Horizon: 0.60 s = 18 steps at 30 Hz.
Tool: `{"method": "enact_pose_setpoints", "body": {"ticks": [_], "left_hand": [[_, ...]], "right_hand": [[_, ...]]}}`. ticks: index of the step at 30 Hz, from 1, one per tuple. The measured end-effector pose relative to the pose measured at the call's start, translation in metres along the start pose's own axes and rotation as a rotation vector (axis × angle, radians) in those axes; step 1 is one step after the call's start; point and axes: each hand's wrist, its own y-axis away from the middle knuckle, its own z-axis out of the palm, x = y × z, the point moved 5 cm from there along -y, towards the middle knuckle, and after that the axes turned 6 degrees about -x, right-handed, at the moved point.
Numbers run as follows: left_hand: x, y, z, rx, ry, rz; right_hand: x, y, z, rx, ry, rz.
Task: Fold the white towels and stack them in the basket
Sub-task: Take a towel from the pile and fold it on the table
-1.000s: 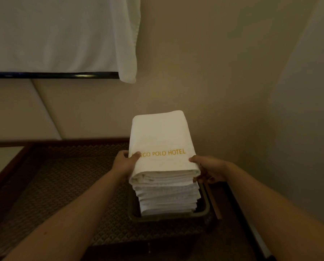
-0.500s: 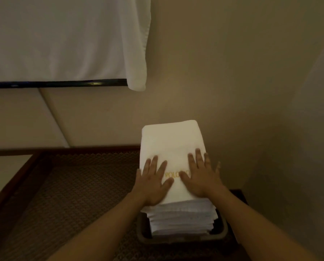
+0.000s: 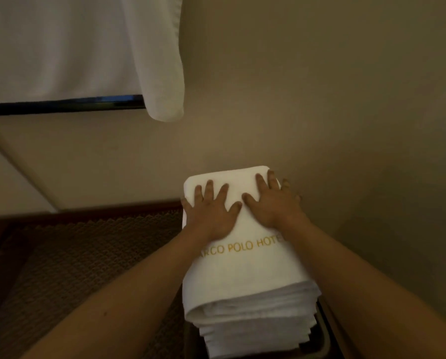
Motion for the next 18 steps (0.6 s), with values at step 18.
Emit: {"method": "enact_pose_setpoints", "body": {"ticks": [18], "left_hand": [[-0.007, -0.017, 0.067, 0.217, 0.022, -0.018]], "right_hand": [[0.028, -0.011, 0.072, 0.178, -0.174, 0.017]]}}
